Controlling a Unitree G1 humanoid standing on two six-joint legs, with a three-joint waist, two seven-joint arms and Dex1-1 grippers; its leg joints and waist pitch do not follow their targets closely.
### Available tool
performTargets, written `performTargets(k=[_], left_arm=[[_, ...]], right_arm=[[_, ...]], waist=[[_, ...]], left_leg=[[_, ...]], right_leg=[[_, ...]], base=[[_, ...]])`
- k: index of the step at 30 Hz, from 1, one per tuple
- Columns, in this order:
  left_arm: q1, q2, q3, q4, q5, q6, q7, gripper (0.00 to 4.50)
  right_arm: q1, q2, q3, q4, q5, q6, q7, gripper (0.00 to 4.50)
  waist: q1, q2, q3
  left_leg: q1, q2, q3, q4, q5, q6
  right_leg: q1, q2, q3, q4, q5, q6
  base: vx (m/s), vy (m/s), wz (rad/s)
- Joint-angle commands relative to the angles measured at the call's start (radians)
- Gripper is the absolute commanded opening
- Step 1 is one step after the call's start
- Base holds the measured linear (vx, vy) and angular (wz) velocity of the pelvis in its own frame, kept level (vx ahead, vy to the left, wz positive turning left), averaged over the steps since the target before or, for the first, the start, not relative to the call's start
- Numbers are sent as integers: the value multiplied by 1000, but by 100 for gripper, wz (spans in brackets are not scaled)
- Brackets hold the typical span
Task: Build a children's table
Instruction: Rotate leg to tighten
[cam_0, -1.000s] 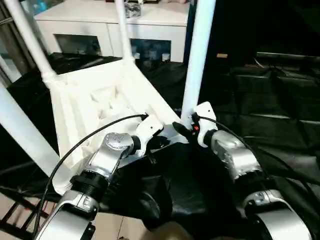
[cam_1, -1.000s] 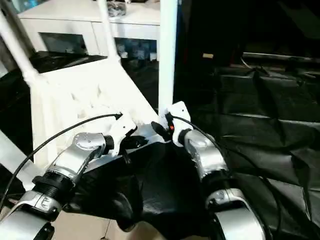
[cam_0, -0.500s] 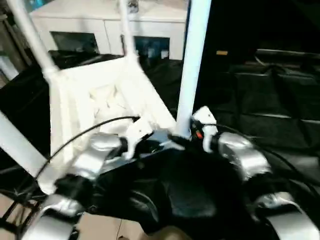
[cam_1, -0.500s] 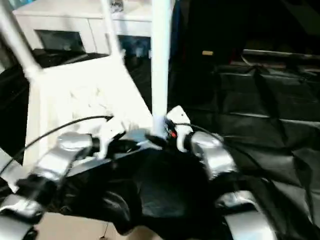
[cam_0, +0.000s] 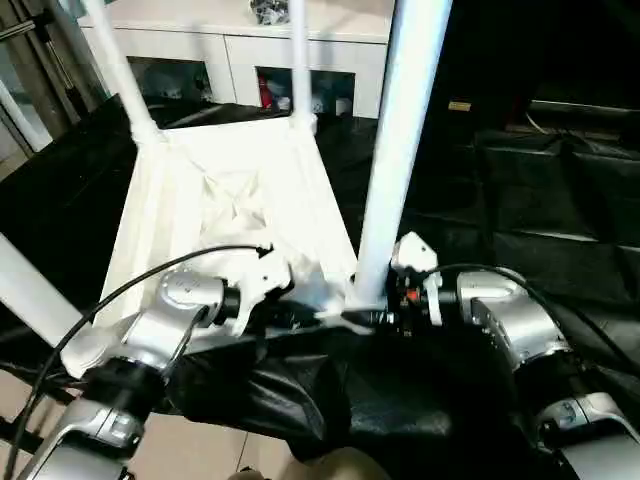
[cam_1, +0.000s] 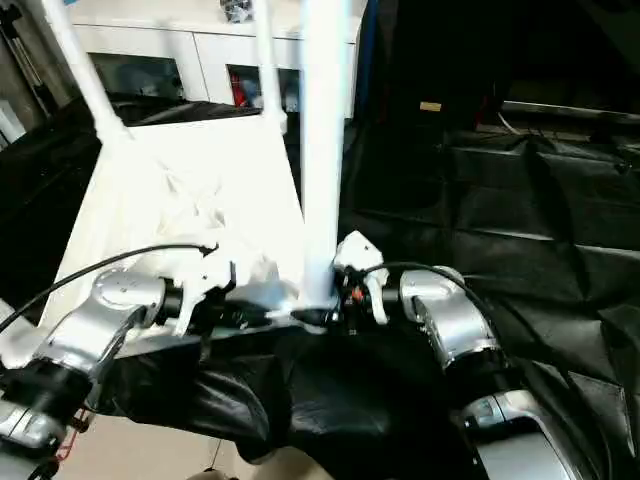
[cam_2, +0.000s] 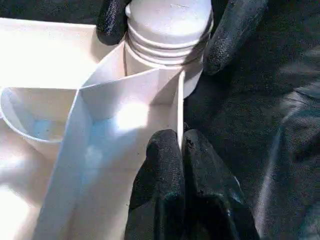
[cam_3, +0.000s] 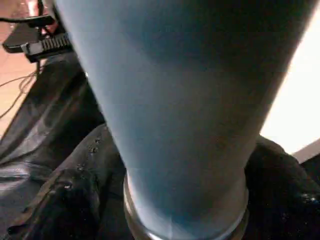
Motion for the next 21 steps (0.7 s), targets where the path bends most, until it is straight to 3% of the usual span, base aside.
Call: performTargets(k=[1,4,10,15,18,21], left_arm=[[-8,-8,0,-53,-36,-13,-29,0],[-7,-6,0,-52,-36,-14,-26,0],[-10,-17,6,-33,-17,-9,29,0],[-38,-65,28,20,11,5,147,0],[-70,-105,35,62,38,13,239,0],[-93,-137,38,91,52,20,298,0]], right_arm=[[14,-3,27,-16,-4,21,20,348],[16,-4,30,-20,-6,26,24,327],[28,6,28,-25,0,35,1,284],[29,55,-3,14,-10,29,-115,269],[12,105,-25,77,-36,34,-254,267],[-5,138,-37,124,-56,32,-353,267]], waist=[[-3,-2,-64],[-2,-4,-67],[0,-6,-66],[-4,-7,-60],[-9,-10,-54],[-12,-9,-55]], left_leg=[[8,13,9,-64,-185,48],[7,12,9,-61,-157,57],[5,11,9,-60,-156,61],[7,11,8,-65,-202,39],[11,7,6,-72,-253,15],[10,7,2,-74,-258,1]], right_leg=[[60,-40,27,-60,-90,-264],[62,-40,26,-55,-47,-271],[62,-41,26,-57,-65,-267],[59,-42,28,-67,-156,-244],[56,-45,29,-83,-300,-200],[56,-48,30,-87,-350,-175]], base=[[0,0,0],[0,0,0],[0,0,0],[0,0,0],[0,0,0],[0,0,0]])
